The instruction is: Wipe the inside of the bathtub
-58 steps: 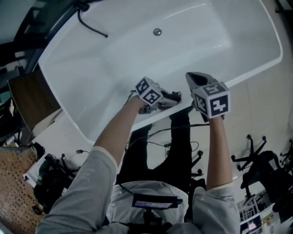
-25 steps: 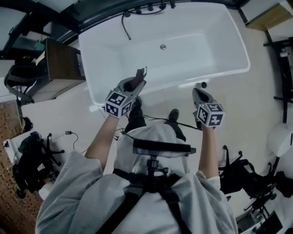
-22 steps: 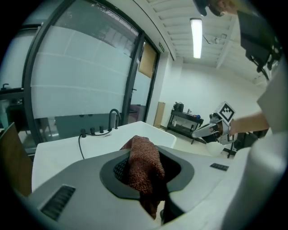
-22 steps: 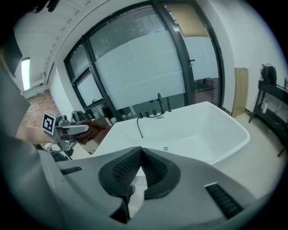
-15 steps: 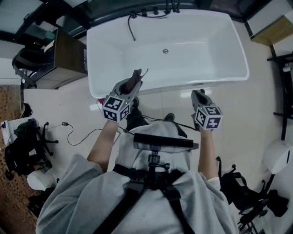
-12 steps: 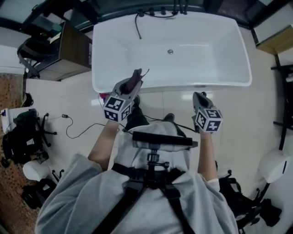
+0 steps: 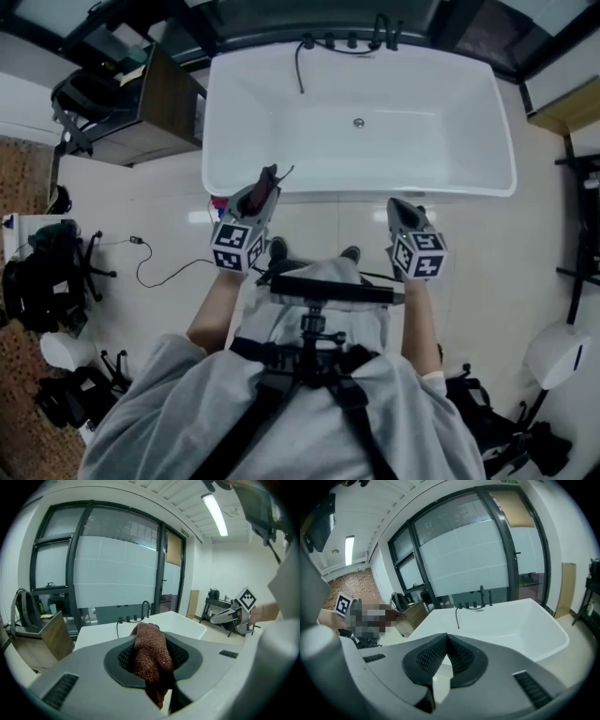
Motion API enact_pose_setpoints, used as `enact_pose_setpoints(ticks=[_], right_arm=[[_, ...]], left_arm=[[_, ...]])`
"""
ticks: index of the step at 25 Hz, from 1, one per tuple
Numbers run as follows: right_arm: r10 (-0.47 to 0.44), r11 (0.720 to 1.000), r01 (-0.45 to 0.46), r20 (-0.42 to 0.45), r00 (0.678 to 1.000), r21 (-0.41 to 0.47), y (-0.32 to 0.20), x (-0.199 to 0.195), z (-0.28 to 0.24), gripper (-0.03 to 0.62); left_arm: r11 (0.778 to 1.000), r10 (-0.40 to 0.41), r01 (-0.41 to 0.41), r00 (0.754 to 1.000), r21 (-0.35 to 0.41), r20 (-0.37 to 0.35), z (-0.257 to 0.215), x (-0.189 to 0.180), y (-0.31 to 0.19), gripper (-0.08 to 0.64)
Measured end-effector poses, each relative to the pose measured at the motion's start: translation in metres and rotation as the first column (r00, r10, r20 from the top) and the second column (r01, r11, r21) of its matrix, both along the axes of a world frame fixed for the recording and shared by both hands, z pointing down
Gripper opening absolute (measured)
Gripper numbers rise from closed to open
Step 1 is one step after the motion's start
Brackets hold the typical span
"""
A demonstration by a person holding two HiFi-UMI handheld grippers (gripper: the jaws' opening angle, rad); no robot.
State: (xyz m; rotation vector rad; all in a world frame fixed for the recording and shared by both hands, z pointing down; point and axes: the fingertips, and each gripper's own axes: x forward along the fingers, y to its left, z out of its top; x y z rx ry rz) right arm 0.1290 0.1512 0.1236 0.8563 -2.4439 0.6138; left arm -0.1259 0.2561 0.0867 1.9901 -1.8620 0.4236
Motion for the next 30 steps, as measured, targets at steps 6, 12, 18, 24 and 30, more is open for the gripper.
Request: enact_pose_setpoints(ticks=[6,12,18,24,30], right_arm=[[0.001,1.000,-0.001,-0.027,1.000,-0.010,0.018,-0.031,0.001,0.005],[0.006,1.000,-0.008,-0.052,0.999,-0.029,0.038,-0.057,0.002,0.004],[0.013,0.999,-0.015,-0.068,0.998,-0.038,0.047,-0.063,0.002,0.004],[0.016,0.999,-0.019,-0.075,0.997,-0.040,0.051,-0.063,0.002,0.004],[0.014,0.999,-0.017,-0.067,0.998,-0.045,0.047,-0.063,0.004,0.005]], left_arm=[[0.999,-0.021,0.022,1.000,-0.023,0.015,0.001,-0.036,0.025,0.097],[0.998,-0.048,0.047,0.999,-0.039,-0.006,0.003,-0.070,0.052,0.097],[0.998,-0.049,0.047,0.998,-0.052,-0.027,0.009,-0.081,0.060,0.097],[0.998,-0.047,0.045,0.998,-0.052,-0.030,0.009,-0.083,0.064,0.097],[0.998,-0.035,0.034,0.999,-0.054,-0.030,0.009,-0.083,0.063,0.097]])
